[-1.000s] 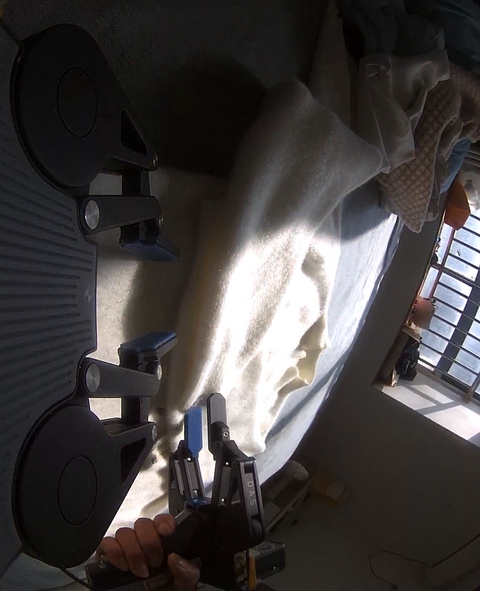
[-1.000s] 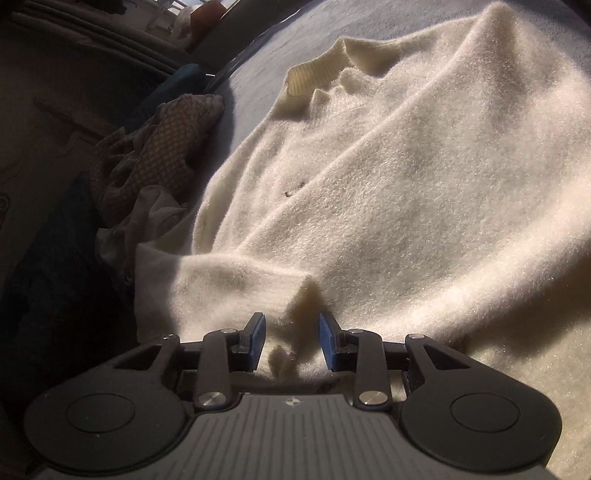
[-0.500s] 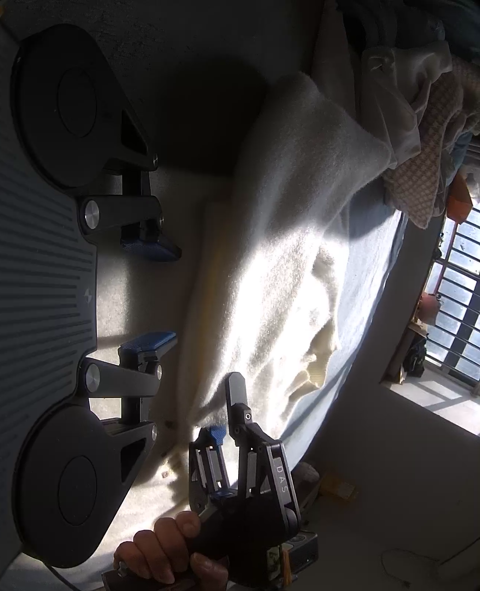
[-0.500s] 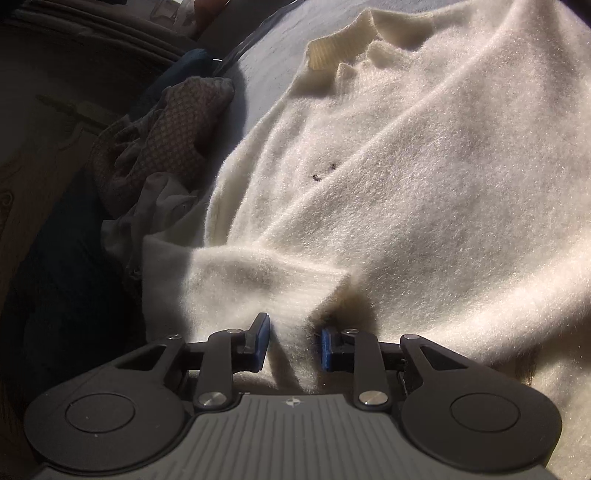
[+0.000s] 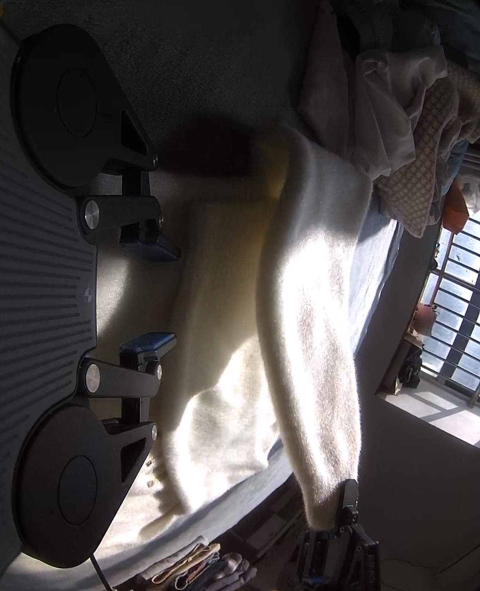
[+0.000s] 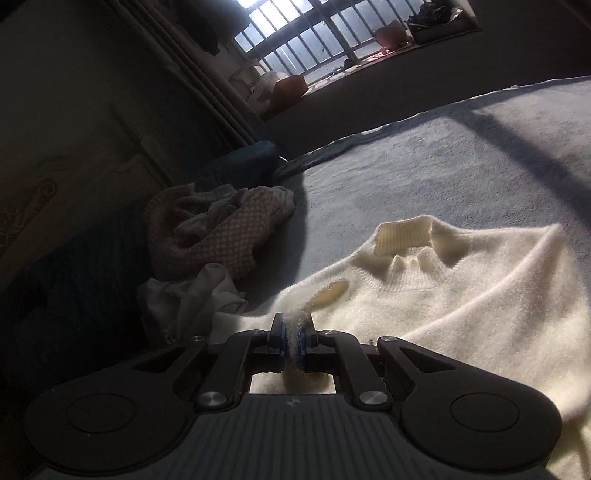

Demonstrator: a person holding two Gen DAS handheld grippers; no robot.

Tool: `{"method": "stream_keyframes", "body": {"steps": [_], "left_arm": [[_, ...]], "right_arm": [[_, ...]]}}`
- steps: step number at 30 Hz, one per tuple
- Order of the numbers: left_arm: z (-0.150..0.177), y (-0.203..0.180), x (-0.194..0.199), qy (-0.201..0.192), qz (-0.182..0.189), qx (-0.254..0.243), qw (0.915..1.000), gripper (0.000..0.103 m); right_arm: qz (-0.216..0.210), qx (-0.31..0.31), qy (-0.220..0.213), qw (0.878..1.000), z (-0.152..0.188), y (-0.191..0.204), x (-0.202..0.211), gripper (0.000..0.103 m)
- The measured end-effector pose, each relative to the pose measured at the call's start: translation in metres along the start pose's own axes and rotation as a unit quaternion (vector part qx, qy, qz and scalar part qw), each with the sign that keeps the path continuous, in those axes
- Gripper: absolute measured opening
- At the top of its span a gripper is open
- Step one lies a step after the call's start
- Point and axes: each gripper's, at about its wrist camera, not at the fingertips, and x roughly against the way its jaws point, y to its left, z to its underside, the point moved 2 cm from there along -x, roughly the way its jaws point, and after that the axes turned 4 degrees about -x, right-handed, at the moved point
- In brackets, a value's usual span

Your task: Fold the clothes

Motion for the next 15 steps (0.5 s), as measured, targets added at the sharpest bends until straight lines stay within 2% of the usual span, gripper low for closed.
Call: {"method": "stream_keyframes", "body": {"steps": [2,5,9,15], "left_arm": [[-0.001,0.000,-0.001,0.000,-0.002,0.003,1.0000,0.042],[-0.001,-0.001,-0.001,0.000,-0.007,0.002,1.0000,0.042],[-0.004,-0.001,0.000,0.000,-0.010,0.004,0.9999,0.042],[-0.015,0.003,0.013,-0.009,-0.011,0.006,0.9999,0.042]], "right_arm": [[0.018,0.007,-0.034,0.999,-0.018,-0.008,0.021,0.006],[0.051,-0.002,-0.058,0.997,-0.030,-0.029,0.039,0.006],[0.094,-0.018,-0.064,0.993,-0.027,-0.062,0.044,0.006],[0.107,-0.022,-0.055,0.993,-0.023,-0.078,0.039,0.006]]}}
